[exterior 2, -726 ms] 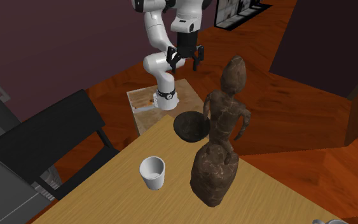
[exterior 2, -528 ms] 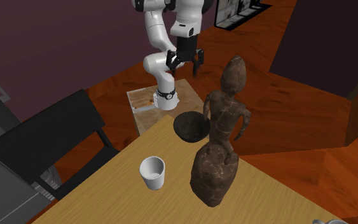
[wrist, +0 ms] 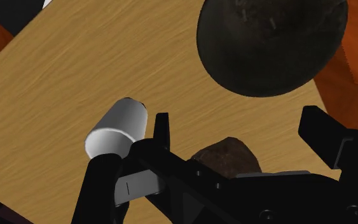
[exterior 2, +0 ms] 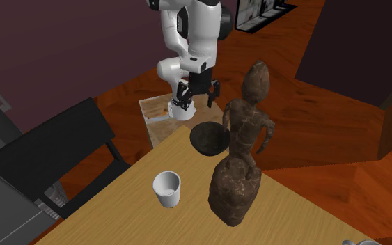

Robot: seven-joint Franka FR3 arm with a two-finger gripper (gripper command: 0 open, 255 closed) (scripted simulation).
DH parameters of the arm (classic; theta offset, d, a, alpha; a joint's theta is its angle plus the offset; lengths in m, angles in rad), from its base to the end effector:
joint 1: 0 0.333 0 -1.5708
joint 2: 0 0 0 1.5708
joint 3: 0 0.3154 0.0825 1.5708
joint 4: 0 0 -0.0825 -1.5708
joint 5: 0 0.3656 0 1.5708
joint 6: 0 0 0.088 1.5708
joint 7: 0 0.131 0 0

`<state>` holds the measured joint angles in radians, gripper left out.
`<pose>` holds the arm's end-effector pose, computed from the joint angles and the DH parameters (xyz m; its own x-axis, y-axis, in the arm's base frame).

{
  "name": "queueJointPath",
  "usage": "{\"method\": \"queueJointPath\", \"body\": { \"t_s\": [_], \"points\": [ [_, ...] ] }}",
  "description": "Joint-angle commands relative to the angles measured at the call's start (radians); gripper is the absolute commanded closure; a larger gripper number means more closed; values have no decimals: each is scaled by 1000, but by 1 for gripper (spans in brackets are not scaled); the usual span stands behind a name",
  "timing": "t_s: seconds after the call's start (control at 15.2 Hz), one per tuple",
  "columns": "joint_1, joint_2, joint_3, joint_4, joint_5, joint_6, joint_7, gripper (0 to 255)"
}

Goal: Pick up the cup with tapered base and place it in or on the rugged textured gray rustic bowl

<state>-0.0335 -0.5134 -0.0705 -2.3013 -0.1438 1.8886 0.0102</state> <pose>0.3892 -0.0578 0.5285 0.9931 -0.0631 0.0989 -0.0735 -0.9918 0.1046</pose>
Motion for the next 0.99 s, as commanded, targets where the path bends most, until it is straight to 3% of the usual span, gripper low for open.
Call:
{"method": "queueJointPath", "body": {
  "t_s": [0.0, 0.92],
  "points": [
    [-10, 62, -17, 8, -5, 54, -3, 0],
    [-68, 556, -115, 246, 38, 304, -48, 0]
  ]
}}
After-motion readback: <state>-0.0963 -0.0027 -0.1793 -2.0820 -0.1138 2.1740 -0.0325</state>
